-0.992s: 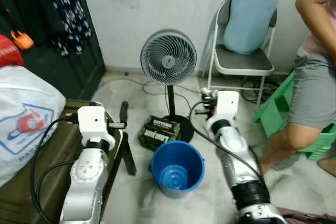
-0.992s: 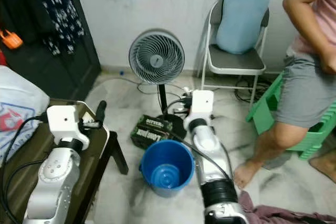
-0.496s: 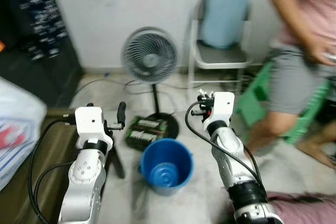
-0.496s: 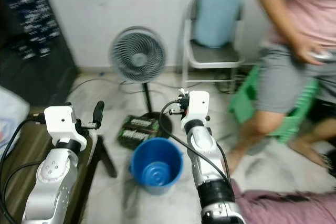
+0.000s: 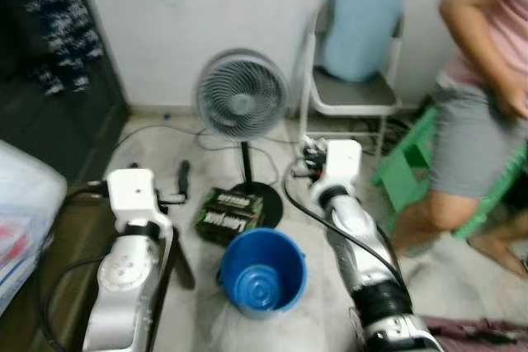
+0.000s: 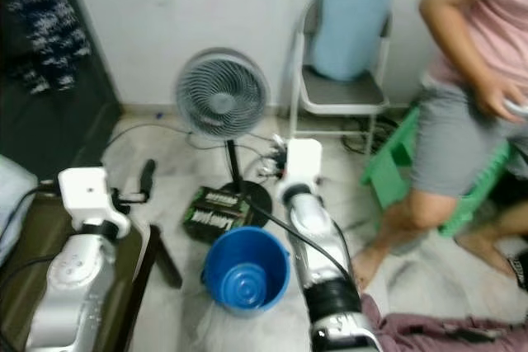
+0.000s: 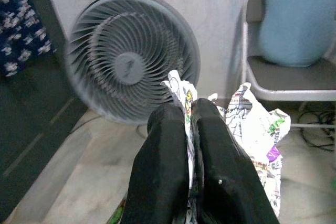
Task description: Clean up the room
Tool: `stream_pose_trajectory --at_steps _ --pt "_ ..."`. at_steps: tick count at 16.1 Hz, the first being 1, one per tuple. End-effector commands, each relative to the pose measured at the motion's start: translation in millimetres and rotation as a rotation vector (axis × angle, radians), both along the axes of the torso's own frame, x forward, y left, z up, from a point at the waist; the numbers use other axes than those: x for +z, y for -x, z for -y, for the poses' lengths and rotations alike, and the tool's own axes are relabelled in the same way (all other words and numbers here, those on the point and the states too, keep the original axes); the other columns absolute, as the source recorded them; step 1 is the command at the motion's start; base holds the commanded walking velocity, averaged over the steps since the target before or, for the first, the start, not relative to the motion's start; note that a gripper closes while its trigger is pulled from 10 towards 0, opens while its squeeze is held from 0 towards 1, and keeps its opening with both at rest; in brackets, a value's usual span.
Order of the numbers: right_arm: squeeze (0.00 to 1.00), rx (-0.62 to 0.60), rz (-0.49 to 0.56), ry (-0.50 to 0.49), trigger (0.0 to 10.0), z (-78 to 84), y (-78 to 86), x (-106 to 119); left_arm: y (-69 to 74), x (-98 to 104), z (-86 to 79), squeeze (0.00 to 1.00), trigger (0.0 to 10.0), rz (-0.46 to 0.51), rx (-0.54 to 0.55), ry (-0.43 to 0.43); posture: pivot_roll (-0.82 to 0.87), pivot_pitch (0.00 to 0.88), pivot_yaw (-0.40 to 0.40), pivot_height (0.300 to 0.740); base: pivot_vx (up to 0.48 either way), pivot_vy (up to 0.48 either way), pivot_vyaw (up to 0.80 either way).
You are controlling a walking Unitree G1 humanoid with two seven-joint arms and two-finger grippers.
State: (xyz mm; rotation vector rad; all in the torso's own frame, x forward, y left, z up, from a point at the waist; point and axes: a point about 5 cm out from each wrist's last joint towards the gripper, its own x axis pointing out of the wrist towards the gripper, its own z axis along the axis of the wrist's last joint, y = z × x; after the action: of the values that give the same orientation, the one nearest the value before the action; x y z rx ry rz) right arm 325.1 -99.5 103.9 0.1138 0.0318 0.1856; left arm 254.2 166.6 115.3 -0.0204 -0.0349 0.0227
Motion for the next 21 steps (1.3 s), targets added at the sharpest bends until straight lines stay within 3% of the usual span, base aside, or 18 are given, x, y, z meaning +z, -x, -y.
stream_pose_trajectory --at_steps 1,10,13,14,18,21 --pt "0.00 -0.035 -0.014 0.016 10.0 12.6 0.1 -4.3 -1.3 4.1 8.7 0.00 10.0 0.018 -0.029 0.009 -0.02 0.000 -0.015 0.740 0.379 0.000 0.00" --pt "0.00 -0.033 -0.025 0.031 10.0 10.4 -1.1 -7.3 1.2 2.2 8.1 0.00 10.0 0.007 -0.021 -0.003 -0.01 0.003 -0.017 0.740 0.077 0.000 0.00" --pt "0.00 -0.079 -0.077 0.114 10.0 13.9 -3.6 -17.5 8.5 -4.7 9.1 0.00 10.0 -0.036 -0.120 -0.076 0.01 0.011 -0.008 0.740 0.000 0.000 0.00" --pt "0.00 -0.109 -0.121 0.129 10.0 18.6 -5.2 -24.7 18.3 -4.1 8.8 0.00 10.0 -0.036 -0.220 -0.145 0.03 0.026 0.001 0.740 0.000 0.000 0.00" --pt "0.00 -0.167 -0.251 0.170 10.0 24.1 -4.8 -45.6 52.0 -4.7 -15.7 0.00 10.0 -0.090 -0.329 -0.262 0.08 0.077 0.030 0.740 0.000 0.000 0.00" --pt "0.00 -0.153 -0.337 0.181 10.0 13.7 -5.6 -56.2 78.1 2.7 -20.1 0.00 10.0 -0.122 -0.464 -0.352 0.14 0.130 0.059 0.740 0.000 0.000 0.00"
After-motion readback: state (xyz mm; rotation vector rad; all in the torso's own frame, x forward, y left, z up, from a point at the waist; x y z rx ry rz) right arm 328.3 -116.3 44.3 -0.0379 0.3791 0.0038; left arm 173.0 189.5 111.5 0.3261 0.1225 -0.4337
